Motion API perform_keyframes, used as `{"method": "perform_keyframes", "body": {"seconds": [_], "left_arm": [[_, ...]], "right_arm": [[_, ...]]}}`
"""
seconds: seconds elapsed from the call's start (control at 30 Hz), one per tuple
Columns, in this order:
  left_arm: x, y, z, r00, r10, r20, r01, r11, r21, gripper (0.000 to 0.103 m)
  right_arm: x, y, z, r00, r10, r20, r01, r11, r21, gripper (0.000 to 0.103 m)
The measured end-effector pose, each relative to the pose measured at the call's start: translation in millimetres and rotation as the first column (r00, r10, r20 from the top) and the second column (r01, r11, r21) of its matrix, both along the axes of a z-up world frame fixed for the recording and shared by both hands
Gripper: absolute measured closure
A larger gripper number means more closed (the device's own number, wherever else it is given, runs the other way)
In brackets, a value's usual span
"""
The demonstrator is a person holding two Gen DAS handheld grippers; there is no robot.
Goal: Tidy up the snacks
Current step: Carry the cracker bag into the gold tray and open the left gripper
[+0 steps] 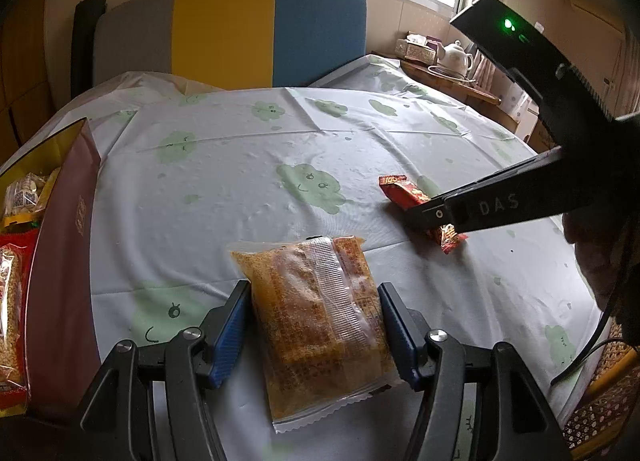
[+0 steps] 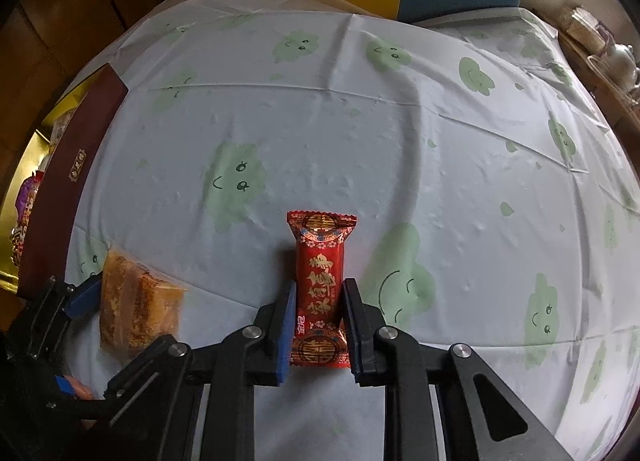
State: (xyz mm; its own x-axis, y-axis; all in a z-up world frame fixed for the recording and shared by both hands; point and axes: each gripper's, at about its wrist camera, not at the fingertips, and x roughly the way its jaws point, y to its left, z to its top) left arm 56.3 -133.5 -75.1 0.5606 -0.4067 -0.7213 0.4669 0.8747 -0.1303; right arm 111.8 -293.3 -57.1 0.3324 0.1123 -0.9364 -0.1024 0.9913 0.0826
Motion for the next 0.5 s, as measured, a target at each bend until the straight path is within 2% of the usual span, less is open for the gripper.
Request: {"method": "perform_keyframes", "body": {"seconds": [0.3, 0.5], "left_arm": [[-2, 10, 9, 0.996, -0.009, -0.083, 0.007, 1.0, -0.015, 0.04], [-13, 13, 13, 0.993, -0.033, -0.115, 0.031, 0.999, -0.019, 0.04]], "right_arm": [[4, -6, -7, 1.0, -0.019, -0.023, 0.02, 0.999, 0.049, 0.08], [2, -7, -6, 1.0, -0.003, -0.011, 0.004, 0.999, 0.037, 0.08]]}}
